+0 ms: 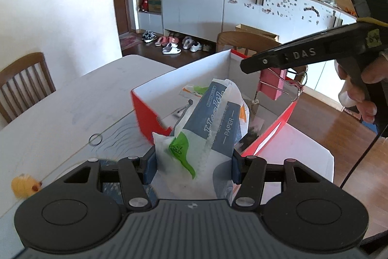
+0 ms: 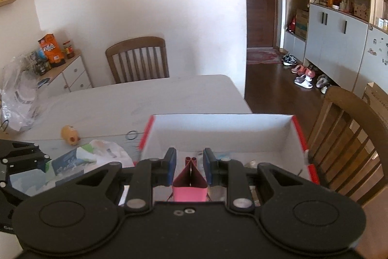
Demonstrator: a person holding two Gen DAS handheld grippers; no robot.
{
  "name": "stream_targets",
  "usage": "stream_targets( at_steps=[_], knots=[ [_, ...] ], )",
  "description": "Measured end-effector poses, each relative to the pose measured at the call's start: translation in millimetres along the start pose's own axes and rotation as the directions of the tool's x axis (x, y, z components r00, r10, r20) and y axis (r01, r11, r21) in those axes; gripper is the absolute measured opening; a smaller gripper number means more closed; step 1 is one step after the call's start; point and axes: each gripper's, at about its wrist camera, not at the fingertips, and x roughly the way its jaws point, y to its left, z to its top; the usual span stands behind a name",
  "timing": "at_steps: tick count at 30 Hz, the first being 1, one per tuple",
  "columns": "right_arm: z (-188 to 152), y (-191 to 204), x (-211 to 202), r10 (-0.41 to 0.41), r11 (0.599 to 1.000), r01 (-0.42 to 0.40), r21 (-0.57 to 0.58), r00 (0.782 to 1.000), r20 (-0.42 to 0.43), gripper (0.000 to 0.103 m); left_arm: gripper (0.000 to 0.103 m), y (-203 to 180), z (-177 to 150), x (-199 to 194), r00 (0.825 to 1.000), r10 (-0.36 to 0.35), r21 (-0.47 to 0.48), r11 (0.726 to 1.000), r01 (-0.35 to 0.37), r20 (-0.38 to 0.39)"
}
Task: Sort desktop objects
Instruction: 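Carry the paper bag and pink clip over the red box with both tools, then open both tools to drop the paper bag and pink clip into the box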
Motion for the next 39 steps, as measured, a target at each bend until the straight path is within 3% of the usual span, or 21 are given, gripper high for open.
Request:
stream_targets(
  at_steps=[11, 21, 30, 39],
  knots=[
    [-2, -47, 28, -0.031, 0.999, 0.032, 0.020, 0.999, -0.040, 0.023, 0.056, -31, 33, 59, 0.995, -0.019, 0.038, 0.999, 0.022, -0.093],
    [-22, -75, 50, -0.042, 0.999, 0.045, 0.023, 0.993, -0.111, 0.023, 0.056, -40, 53, 108, 0.985, 0.021, 0.063, 0.998, -0.010, -0.173],
    [-38, -81, 60, -0.024, 1.000, 0.025, 0.002, 0.988, -0.150, 0.023, 0.057, -33, 67, 143, 0.973, 0.076, 0.033, 0.997, -0.071, -0.220],
    [-49, -84, 68, -0.007, 1.000, 0.003, -0.024, 0.983, -0.182, 0.023, 0.057, -19, 70, 177, 0.946, 0.156, 0.037, 0.988, -0.151, -0.283]
  ],
)
